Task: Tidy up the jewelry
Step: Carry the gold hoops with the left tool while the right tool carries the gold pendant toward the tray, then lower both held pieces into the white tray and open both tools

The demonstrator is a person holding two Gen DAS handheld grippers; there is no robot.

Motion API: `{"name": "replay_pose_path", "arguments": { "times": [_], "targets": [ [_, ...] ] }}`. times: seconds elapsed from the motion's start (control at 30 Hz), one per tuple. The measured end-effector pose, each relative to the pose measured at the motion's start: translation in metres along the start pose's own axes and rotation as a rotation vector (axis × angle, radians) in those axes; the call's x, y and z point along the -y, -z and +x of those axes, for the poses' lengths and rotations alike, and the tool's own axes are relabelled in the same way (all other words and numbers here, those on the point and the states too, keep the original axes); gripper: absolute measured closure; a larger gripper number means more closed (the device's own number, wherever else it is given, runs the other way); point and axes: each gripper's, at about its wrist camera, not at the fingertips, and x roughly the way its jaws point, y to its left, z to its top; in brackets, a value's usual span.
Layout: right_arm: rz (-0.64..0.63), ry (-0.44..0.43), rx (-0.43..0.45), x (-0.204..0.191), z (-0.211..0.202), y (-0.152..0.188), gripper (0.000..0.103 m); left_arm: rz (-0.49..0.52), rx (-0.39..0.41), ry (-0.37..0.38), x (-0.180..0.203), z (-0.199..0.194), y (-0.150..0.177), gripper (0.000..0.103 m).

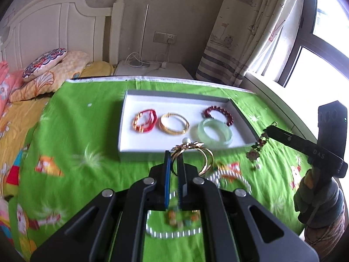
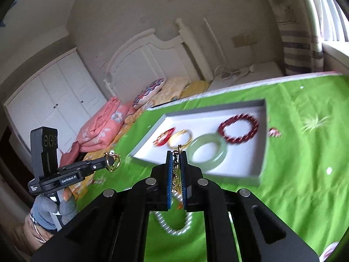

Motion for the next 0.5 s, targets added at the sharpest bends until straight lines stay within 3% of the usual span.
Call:
{"name": "replay_pose_path", "arguments": {
  "times": [0.3, 0.5],
  "targets": [
    [0.01, 0.129, 0.009, 0.032, 0.012, -0.021, 0.095, -0.018, -0.034, -0.037, -0.01, 0.054, -0.062, 0.098],
    [-0.031, 0.216, -0.032, 0.044, 0.024, -0.024, 0.095, -0.017, -0.082, -0.069, -0.011, 0.093, -0.083, 0.098]
  ]
}}
